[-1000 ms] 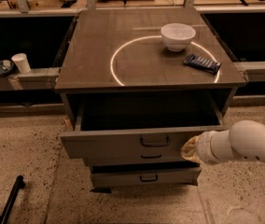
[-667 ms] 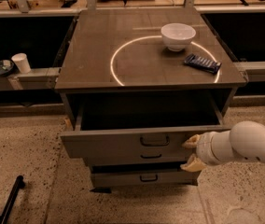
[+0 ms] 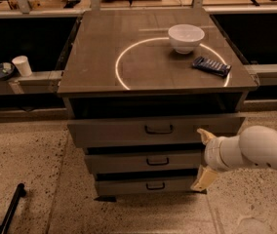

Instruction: Close top drawer

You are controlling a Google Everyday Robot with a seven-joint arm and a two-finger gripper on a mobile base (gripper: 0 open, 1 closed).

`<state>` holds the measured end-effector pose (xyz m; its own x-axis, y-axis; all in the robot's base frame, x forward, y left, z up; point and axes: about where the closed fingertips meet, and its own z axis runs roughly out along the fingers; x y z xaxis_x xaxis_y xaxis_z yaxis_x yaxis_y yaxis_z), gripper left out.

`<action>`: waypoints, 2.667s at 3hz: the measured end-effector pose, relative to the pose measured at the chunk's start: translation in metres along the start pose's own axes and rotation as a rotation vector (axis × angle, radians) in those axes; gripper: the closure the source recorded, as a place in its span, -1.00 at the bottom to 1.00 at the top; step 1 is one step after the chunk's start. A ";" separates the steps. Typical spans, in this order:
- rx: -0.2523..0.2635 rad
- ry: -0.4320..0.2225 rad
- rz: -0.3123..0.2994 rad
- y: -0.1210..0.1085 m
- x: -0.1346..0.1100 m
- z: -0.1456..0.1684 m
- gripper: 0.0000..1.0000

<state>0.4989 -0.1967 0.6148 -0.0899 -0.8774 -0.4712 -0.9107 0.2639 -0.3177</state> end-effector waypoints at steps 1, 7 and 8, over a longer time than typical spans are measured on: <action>-0.039 0.022 -0.029 0.002 -0.001 0.009 -1.00; -0.135 -0.003 -0.228 -0.047 -0.009 0.084 -1.00; -0.135 -0.003 -0.228 -0.043 -0.008 0.081 -1.00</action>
Offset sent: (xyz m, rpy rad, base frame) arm 0.0676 0.0398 -0.0516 -0.1237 0.1062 0.3036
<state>0.5716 -0.1684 0.5654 0.1248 -0.9069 -0.4025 -0.9528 0.0036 -0.3035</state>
